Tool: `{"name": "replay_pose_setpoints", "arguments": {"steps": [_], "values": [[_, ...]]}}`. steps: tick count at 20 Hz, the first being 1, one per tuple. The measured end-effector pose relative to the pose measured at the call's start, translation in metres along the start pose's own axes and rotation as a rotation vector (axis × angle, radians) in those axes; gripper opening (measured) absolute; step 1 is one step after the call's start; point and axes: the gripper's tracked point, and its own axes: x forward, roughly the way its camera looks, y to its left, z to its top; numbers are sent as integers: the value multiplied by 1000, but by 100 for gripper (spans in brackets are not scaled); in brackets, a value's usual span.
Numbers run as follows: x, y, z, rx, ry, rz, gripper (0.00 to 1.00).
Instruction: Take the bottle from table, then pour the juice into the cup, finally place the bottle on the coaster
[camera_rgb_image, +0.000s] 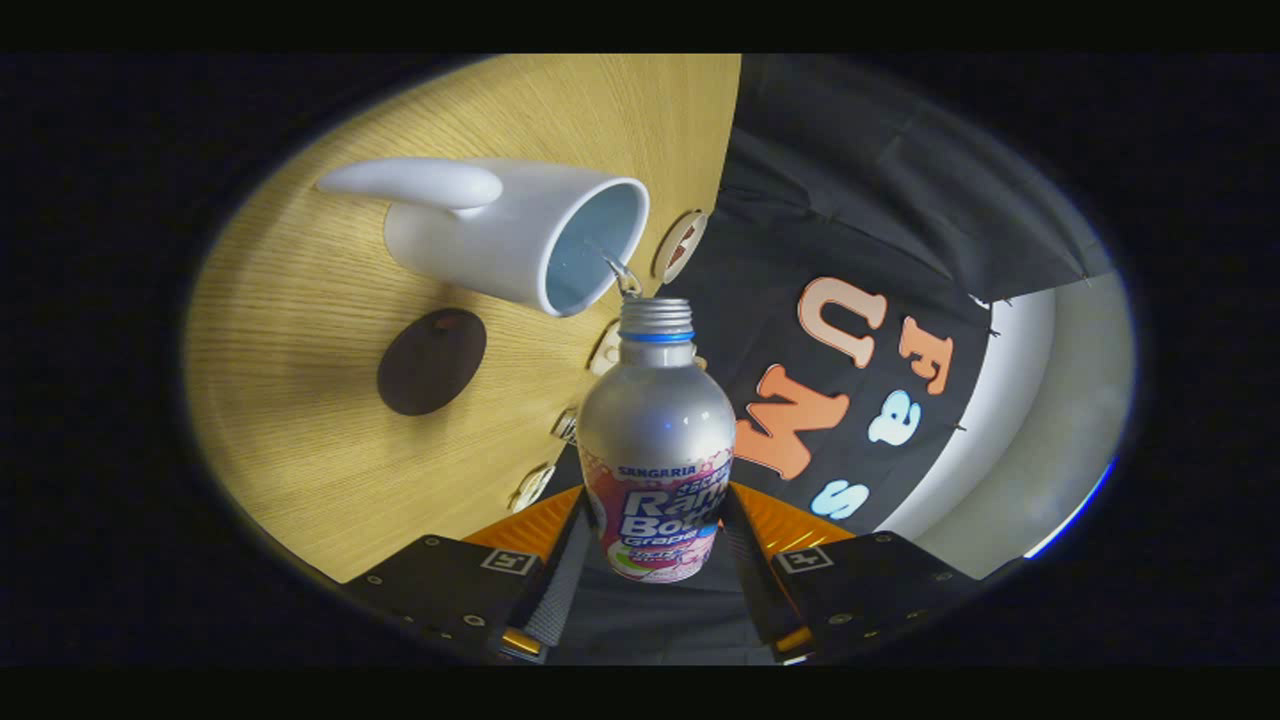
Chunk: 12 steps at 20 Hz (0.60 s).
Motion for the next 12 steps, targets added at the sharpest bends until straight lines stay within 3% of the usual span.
{"name": "replay_pose_setpoints", "arguments": {"steps": [12], "values": [[2,-4,3,-61,-11,-3,71]]}}
